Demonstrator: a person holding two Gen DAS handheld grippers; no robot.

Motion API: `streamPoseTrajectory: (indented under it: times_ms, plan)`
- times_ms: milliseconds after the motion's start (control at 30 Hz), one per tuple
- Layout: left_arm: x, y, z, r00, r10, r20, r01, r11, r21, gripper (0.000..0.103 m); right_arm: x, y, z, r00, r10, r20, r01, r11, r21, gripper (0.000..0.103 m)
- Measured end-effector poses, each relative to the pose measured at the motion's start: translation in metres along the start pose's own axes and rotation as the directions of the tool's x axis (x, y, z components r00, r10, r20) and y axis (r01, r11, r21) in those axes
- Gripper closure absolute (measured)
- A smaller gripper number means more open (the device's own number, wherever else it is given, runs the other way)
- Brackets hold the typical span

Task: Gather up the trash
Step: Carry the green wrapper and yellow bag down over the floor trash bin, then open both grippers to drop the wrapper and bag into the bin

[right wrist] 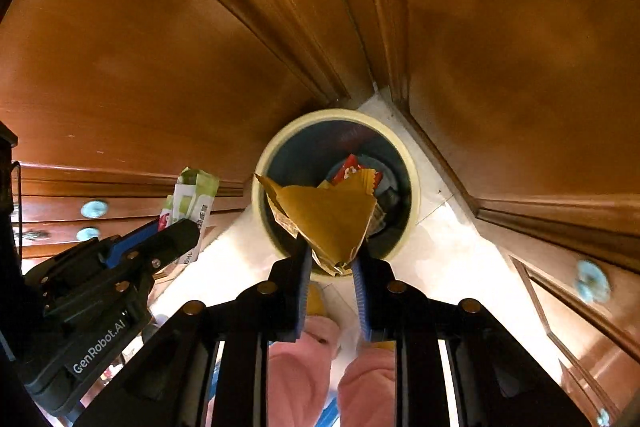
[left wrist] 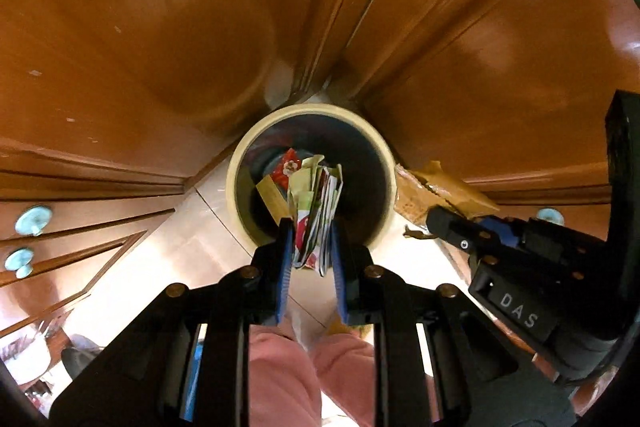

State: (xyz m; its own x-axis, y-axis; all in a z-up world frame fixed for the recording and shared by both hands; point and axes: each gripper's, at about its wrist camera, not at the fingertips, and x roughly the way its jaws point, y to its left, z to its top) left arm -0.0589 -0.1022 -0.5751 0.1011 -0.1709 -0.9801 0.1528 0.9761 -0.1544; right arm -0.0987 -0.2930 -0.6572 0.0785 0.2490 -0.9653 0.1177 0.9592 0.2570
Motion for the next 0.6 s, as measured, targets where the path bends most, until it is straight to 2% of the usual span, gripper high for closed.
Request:
streamPoseTrajectory:
  times_ms: [100,200,233,267,367,600]
  plan:
    - [0.015,0.004,-0.001,1.0,0.014,-0.01,-0.014,1.0,0.002,0.084,0.021,0.0,0.007,1.0,0.003,-0.017,-0.002,1.0,0.005,0.073]
    - [0.023,0.009,-0.001,0.999,0.031,-0.013,-0.031,1.0,0.002,0.074,0.035,0.001,0.009,1.0,0.003,-0.019,-0.003,1.0,-0.004,0.062]
    - [0.024,0.012,-0.002,0.999,0.031,-0.017,-0.031,1.0,0.005,0.064,0.037,0.004,0.011,1.0,0.001,-0.02,-0.002,1.0,-0.012,0.06]
    - [0.024,0.013,-0.002,0.999,0.036,-0.017,-0.036,0.999,0.009,0.058,0.039,0.006,0.012,1.0,-0.004,-0.025,0.003,1.0,-0.022,0.059]
    - [0.022,0.014,0.0,0.999,0.048,-0.017,-0.047,0.999,0.021,0.048,0.041,0.009,0.015,0.999,-0.026,-0.03,0.025,0.999,-0.032,0.056]
    - [0.005,0.017,0.001,0.998,0.059,-0.001,-0.059,0.998,0.025,0.035,0.027,0.013,0.017,0.999,-0.029,-0.027,0.028,0.999,-0.025,0.049]
